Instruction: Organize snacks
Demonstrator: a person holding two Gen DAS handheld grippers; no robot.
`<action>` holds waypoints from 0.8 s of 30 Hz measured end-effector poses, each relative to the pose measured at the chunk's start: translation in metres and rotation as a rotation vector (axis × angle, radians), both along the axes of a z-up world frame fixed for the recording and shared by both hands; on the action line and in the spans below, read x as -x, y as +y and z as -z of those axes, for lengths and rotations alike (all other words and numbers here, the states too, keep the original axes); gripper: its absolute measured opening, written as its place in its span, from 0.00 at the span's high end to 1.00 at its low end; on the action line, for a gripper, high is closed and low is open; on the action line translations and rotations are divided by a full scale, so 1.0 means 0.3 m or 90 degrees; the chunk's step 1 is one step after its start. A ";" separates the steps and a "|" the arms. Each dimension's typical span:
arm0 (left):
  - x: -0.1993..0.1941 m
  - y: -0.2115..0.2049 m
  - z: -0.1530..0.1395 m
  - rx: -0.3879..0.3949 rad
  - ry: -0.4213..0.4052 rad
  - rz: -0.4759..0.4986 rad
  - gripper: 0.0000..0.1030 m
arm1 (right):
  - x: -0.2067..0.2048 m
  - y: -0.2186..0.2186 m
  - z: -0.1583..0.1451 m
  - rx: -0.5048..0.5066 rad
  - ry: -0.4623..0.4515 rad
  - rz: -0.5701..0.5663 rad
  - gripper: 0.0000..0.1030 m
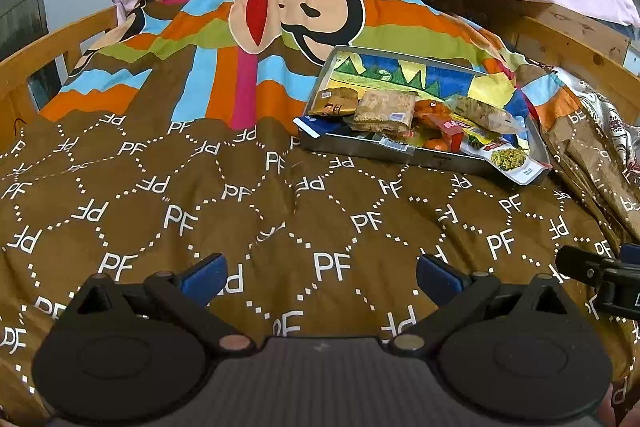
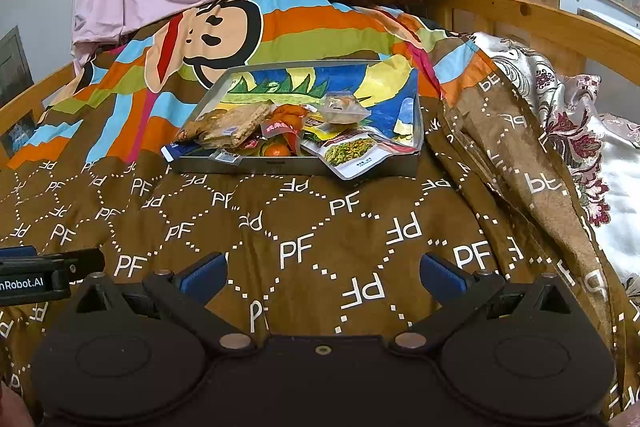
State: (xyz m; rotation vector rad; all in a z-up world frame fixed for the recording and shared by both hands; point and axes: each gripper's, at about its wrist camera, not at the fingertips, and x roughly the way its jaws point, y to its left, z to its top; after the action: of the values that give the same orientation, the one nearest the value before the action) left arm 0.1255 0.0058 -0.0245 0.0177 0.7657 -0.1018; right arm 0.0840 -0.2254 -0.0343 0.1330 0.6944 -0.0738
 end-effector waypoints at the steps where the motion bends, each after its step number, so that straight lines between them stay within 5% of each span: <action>1: -0.002 0.000 -0.001 0.000 0.002 -0.001 0.01 | 0.001 0.000 0.000 0.000 0.000 0.000 0.01; 24: -0.007 0.005 0.003 0.001 0.019 -0.003 0.01 | -0.008 0.002 0.003 0.002 0.015 -0.010 0.01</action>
State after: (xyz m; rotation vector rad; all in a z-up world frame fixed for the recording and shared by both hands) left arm 0.1275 0.0074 -0.0253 0.0128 0.7949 -0.0985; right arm 0.0863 -0.2249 -0.0350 0.1233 0.7194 -0.0611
